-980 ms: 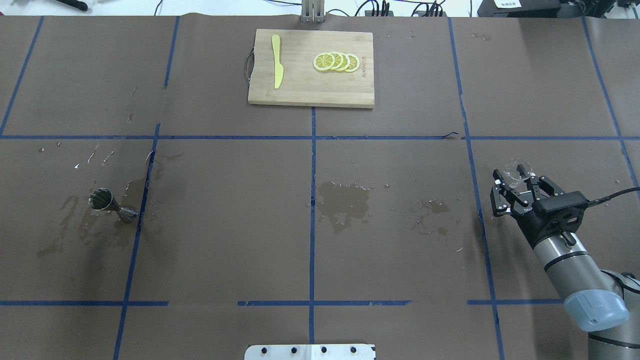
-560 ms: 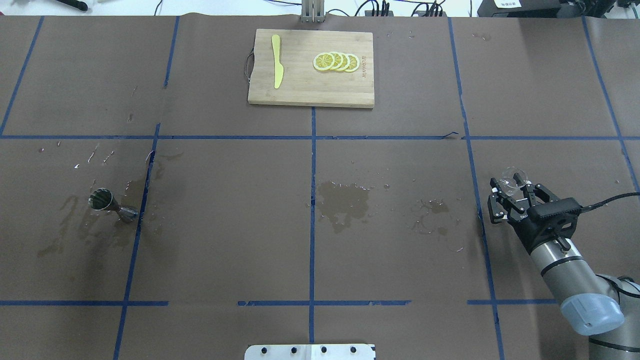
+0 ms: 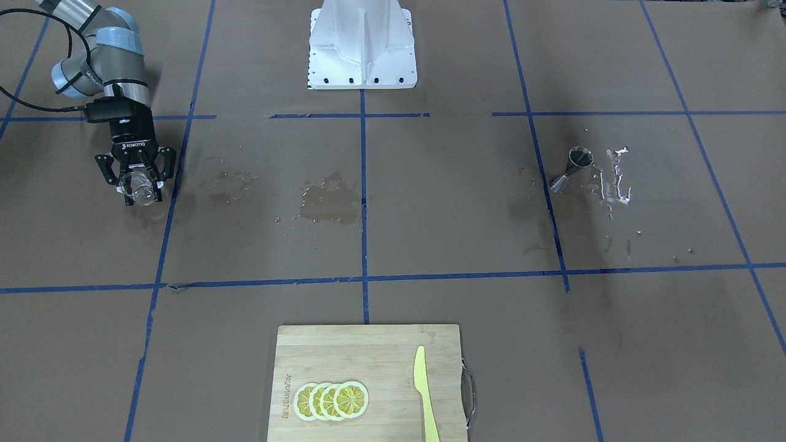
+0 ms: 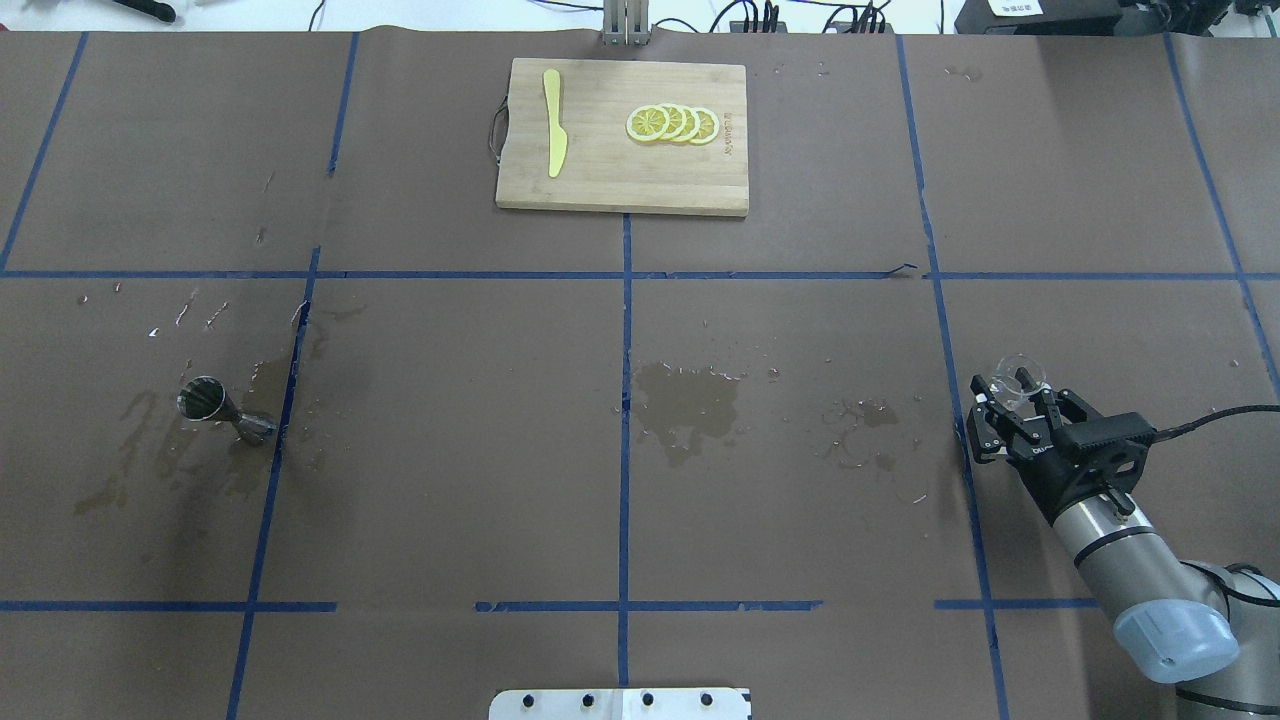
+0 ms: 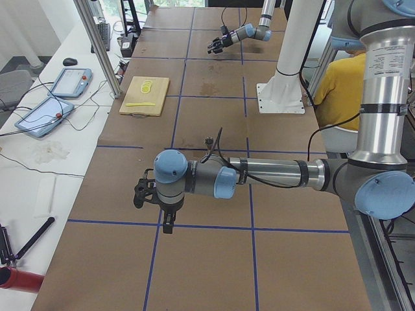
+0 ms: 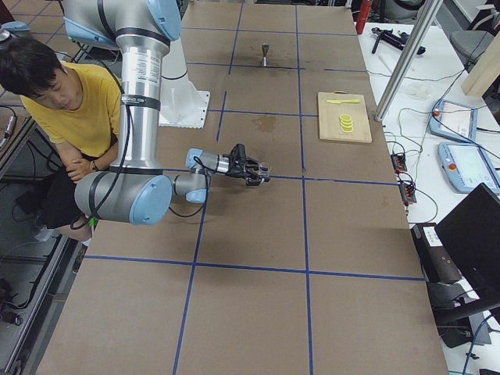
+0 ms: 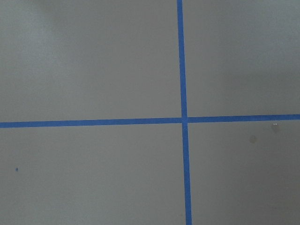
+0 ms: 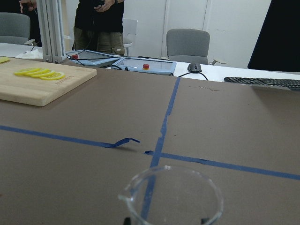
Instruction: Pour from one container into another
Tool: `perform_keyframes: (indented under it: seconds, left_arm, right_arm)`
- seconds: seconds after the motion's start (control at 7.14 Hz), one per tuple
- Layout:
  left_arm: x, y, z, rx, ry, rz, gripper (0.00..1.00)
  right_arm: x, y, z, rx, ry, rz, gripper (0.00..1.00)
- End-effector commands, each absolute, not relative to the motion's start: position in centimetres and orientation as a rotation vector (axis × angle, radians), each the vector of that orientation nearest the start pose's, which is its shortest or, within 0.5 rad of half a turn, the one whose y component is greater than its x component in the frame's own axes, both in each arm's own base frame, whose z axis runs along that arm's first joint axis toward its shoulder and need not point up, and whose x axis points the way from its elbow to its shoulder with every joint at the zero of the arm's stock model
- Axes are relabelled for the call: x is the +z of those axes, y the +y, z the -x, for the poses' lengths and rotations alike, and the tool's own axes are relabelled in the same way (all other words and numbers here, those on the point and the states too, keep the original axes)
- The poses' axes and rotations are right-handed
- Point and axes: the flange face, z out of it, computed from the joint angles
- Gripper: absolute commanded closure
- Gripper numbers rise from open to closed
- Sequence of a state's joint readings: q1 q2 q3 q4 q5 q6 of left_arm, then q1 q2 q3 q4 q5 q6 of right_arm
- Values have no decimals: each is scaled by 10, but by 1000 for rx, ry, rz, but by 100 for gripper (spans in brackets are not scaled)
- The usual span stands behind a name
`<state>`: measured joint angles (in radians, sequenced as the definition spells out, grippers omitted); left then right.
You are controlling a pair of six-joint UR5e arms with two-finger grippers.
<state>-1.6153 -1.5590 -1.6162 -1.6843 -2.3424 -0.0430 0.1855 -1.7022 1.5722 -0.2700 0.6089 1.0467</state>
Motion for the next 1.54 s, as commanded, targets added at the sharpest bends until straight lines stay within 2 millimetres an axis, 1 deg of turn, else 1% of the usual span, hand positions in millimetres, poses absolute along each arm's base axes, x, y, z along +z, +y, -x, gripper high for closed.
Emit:
perform_keyframes:
  seconds: [0.0,0.14,0.28,0.42,0.56,0.7,0.84,0.98,1.12,1.4]
  left_arm:
    - [629,-494,86,-25,771,-143,0]
    - [629,-494,86,-25,770,-143,0]
    - [629,-494,86,-25,771,-143,0]
    - [629,-494,86,-25,771,-143,0]
    - [628,-495,86,-24,770,-145,0]
    - [628,-495,86,-24,771,-145,0]
    - [628,-495,86,-24,771,-145,0]
    - [628,-495,86,-24,771,-145,0]
    - [628,-495,86,-24,770,-145,0]
    - [627,-495,86,-24,771,-146,0]
  right_arm:
    - [567,-288,389,296,-728,-1138,100]
    - [566,-287,390,295,-731,-1138,100]
    - [566,-287,390,295,-731,-1138,93]
    - [566,-287,390,294,-731,-1137,84]
    - [566,-287,390,294,-731,-1137,79]
    - [566,-287,391,292,-731,-1136,71]
    - [566,-287,391,292,-733,-1136,58]
    - [565,-287,392,292,-735,-1135,38]
    - [564,-287,392,294,-738,-1136,1]
    - [564,-287,392,294,-738,-1136,0]
